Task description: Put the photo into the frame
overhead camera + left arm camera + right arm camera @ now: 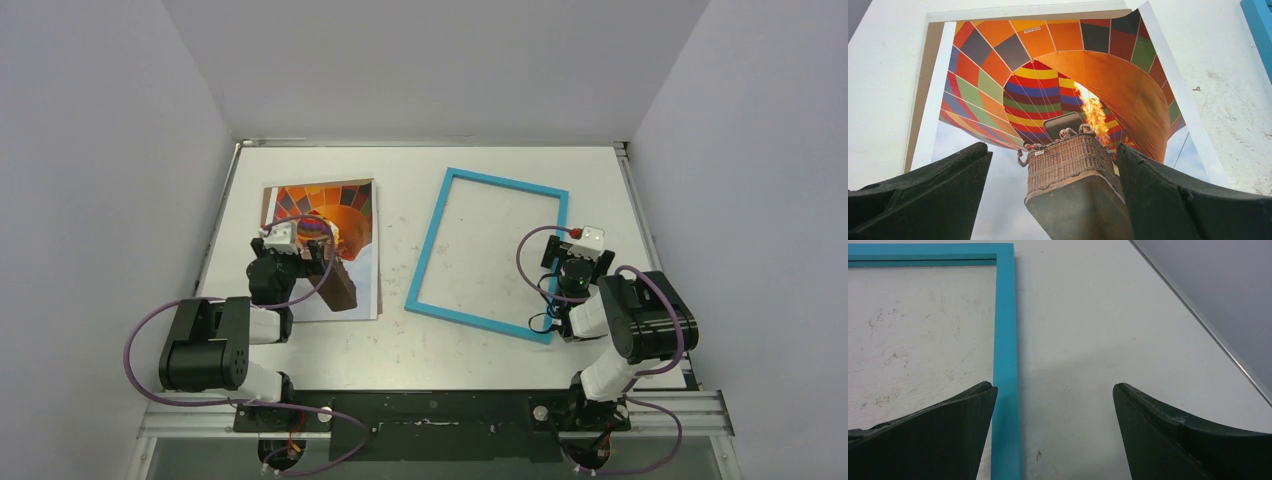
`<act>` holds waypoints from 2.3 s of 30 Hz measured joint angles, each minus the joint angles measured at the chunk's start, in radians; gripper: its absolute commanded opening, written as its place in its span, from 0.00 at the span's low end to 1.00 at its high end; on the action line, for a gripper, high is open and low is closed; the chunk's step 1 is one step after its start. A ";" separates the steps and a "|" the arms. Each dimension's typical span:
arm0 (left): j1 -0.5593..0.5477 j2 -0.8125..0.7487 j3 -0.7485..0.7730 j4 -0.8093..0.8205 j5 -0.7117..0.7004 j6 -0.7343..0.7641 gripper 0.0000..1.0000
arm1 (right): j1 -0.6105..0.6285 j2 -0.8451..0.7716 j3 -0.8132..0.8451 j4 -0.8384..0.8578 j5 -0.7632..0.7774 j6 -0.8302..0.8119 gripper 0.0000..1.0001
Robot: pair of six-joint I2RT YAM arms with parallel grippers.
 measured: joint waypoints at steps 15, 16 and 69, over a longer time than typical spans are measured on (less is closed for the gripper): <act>0.008 -0.016 0.026 -0.074 0.012 -0.003 0.96 | 0.022 -0.057 0.028 -0.113 0.047 0.003 0.90; 0.014 -0.027 0.062 -0.142 0.015 -0.006 0.96 | 0.032 -0.090 0.064 -0.191 0.066 0.010 0.90; 0.090 -0.079 1.006 -1.700 0.152 -0.037 0.98 | 0.660 0.679 1.600 -1.780 0.094 0.506 0.48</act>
